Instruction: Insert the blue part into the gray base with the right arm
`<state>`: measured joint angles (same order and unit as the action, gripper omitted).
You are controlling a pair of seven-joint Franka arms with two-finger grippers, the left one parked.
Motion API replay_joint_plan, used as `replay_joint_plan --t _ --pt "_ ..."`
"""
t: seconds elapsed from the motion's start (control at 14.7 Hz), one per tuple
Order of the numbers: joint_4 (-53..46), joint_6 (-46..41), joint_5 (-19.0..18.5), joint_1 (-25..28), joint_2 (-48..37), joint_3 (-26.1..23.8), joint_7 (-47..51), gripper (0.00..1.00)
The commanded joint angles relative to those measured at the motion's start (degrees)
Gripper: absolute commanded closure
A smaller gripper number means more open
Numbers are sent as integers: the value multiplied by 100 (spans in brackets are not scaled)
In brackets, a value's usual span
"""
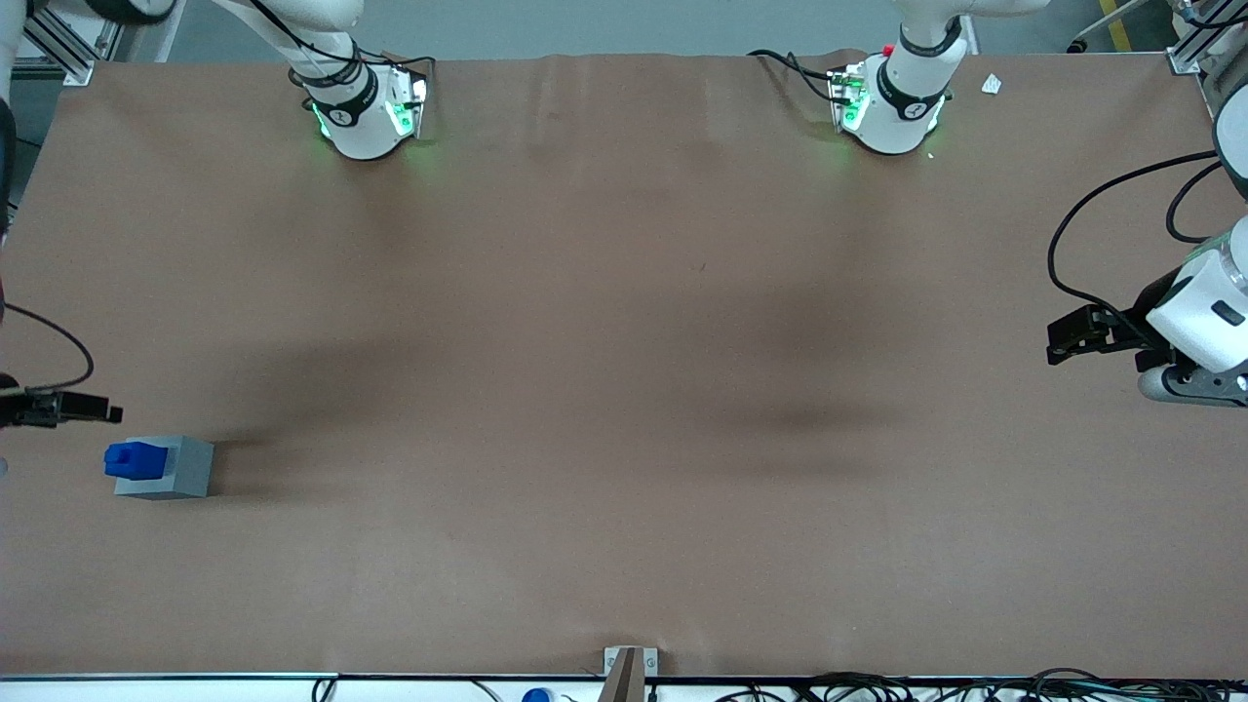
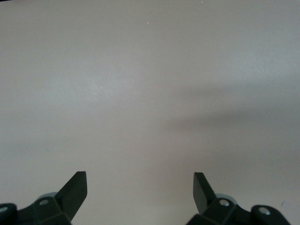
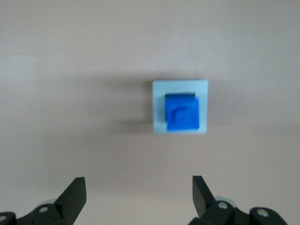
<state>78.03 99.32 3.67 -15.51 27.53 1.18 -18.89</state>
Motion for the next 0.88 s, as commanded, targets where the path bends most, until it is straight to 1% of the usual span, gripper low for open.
replay_joint_plan --t 0.0,0.14,0.27,0.41,0.54,0.68,0.81 --pt "1660 158 28 302 -1562 -12 482 0" --pt "2057 45 20 591 -2214 -12 780 0" --pt "2050 -306 -33 855 -2567 -12 1167 0" --pt "1988 -614 -60 1049 -2796 -21 1676 0" --pt "1944 -939 -68 1190 -2946 -30 1889 0" --pt "1786 -1352 -77 1365 -2964 -30 2134 0" --pt "1594 -1476 -130 1541 -2955 -30 2442 0"
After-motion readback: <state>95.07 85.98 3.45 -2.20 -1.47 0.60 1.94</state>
